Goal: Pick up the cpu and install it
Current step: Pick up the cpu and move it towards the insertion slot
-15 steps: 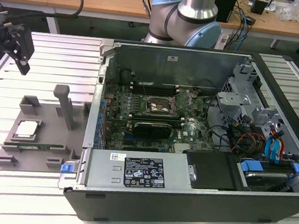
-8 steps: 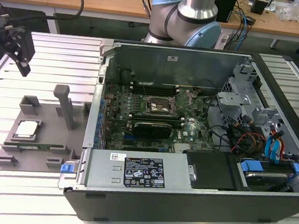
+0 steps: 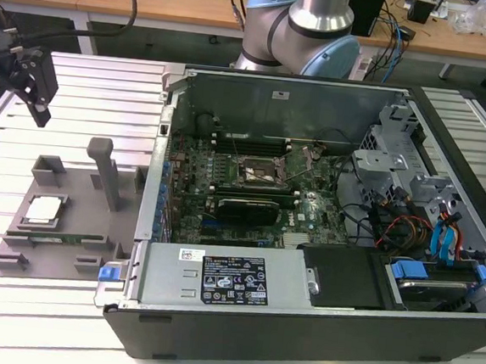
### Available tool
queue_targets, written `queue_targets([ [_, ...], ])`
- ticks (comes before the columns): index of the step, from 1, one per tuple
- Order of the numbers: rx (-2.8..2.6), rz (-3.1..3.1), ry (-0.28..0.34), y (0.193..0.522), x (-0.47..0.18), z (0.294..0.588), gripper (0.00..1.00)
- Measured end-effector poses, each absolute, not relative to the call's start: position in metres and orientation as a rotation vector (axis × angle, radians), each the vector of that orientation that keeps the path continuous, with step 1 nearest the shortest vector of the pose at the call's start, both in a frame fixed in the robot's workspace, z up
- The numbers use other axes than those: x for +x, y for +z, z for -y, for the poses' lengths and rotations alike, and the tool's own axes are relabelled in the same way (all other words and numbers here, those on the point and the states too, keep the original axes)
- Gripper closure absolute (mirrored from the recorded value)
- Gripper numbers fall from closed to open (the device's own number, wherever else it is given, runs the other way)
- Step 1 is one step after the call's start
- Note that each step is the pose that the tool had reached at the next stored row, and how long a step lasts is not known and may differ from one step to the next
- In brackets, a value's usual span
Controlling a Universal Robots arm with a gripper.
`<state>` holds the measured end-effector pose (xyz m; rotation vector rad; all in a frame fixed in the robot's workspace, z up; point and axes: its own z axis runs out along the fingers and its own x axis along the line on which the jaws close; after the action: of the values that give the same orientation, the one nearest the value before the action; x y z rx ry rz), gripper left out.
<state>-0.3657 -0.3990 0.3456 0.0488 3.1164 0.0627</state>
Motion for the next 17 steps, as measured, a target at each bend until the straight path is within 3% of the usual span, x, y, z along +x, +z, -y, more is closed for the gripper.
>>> queue_targets([
  [17,0.049,-3.116,0.063,0.3378,-0.3657,0.3989,0.29],
])
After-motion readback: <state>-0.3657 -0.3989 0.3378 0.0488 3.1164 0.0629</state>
